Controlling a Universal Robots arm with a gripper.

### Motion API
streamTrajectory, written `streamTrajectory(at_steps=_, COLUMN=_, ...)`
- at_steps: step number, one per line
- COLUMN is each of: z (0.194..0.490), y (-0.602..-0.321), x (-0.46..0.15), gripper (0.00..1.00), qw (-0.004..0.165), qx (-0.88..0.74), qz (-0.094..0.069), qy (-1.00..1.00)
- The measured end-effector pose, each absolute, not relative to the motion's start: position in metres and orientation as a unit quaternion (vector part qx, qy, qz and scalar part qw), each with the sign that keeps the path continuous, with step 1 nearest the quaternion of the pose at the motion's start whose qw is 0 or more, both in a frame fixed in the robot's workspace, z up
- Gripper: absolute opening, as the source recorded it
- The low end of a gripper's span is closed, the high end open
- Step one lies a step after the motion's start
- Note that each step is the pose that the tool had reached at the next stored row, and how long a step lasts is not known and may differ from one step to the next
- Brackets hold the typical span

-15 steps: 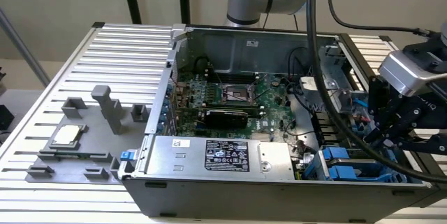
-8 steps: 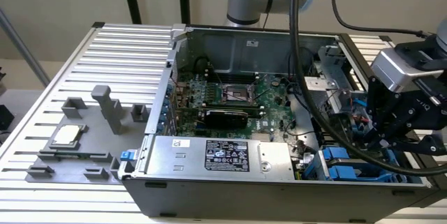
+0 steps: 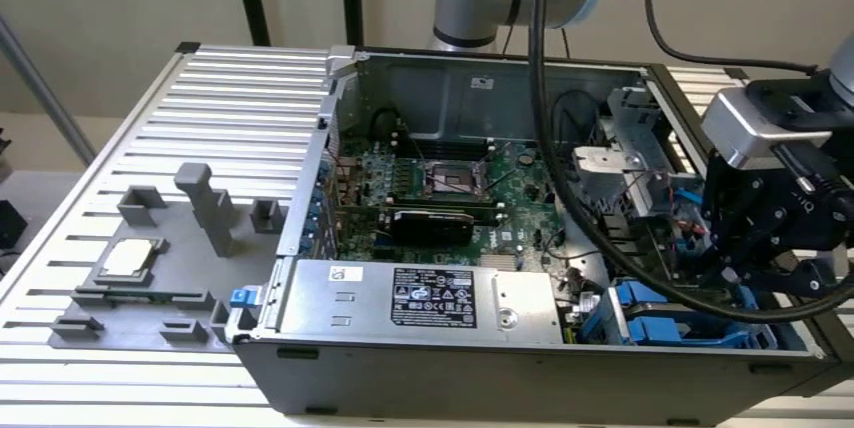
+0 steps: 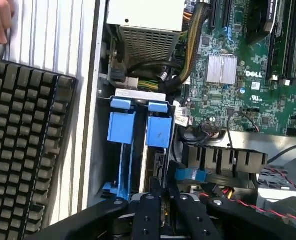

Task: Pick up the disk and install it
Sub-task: 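Insert the first disk wire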

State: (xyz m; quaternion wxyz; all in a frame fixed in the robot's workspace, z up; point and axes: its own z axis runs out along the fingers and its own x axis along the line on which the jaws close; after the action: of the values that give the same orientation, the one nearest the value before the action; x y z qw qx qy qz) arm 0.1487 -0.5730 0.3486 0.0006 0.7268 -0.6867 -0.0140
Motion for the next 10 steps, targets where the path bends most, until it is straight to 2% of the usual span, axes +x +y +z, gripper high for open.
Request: streamTrajectory(at_steps=10, z=0.3449, y=-0.573, x=0.1473, gripper=0.0, qw=0.003, qx=0.694, qz=-0.011, qy=-0.72)
